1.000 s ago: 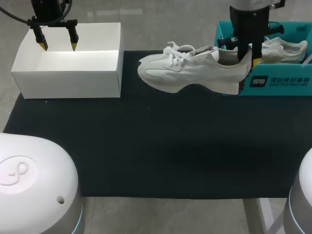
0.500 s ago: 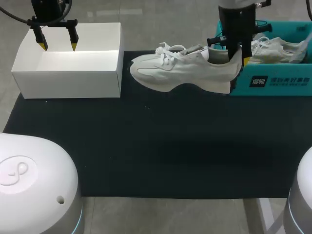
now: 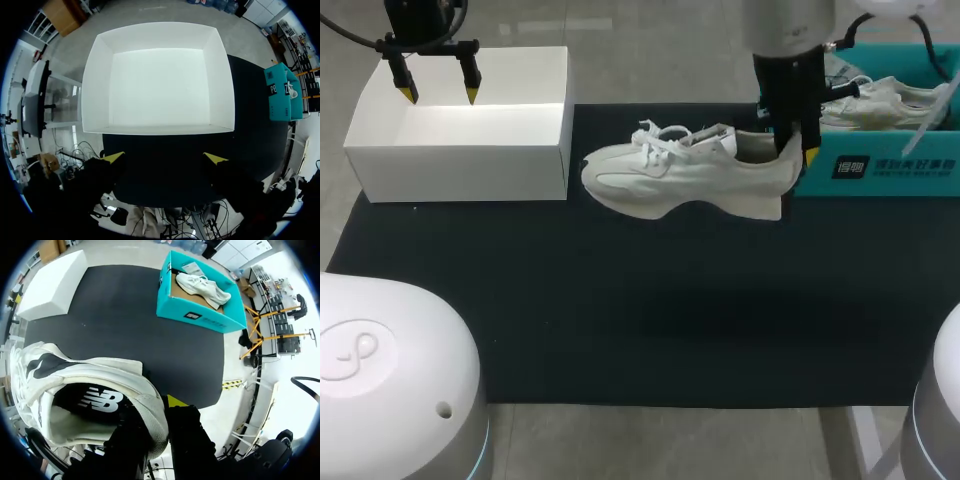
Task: Take the shoe out of the shoebox, open the shoe tongue, remove and reinsert the insole, then place the shoe into the shoebox
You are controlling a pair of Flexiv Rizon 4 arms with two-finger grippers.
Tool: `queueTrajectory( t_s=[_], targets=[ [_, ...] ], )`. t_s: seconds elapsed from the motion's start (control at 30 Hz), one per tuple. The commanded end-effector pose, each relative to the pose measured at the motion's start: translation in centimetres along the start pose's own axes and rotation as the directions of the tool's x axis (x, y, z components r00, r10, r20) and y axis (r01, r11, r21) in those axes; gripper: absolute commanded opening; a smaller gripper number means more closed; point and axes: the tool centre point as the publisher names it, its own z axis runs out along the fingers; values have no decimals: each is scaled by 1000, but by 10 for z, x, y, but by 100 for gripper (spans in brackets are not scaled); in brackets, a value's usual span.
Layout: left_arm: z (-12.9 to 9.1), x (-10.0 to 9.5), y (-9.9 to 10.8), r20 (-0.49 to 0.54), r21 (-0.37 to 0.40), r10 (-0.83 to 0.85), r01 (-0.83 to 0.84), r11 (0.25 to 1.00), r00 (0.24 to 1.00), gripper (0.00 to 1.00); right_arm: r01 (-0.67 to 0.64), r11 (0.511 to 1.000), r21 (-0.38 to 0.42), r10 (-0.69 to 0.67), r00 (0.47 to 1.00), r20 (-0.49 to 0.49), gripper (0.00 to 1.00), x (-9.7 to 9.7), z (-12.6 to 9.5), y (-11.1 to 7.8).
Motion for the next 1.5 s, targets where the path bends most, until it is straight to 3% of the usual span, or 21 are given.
queueTrajectory(
  t_s=[0.03, 0.27, 0.97, 1.2, 1.5],
  targets=[
    [0, 0, 0, 0, -1, 0, 0, 1000, 1000, 100, 1, 1000, -10, -1, 1000, 2, 0, 10, 32, -4],
    [0, 0, 0, 0, -1, 0, 0, 1000, 1000, 100, 23, 999, -44, -25, 999, -38, 0, 18, 77, -9],
    [0, 0, 0, 0, -1, 0, 0, 1000, 1000, 100, 38, 995, 91, -33, 998, -53, 0, 46, 209, -2],
    [0, 0, 0, 0, -1, 0, 0, 1000, 1000, 100, 62, 991, 117, -57, 997, -43, 0, 59, 233, 0],
    [0, 0, 0, 0, -1, 0, 0, 1000, 1000, 100, 51, 992, 112, -49, 999, -16, 0, 56, 239, 7]
  ],
)
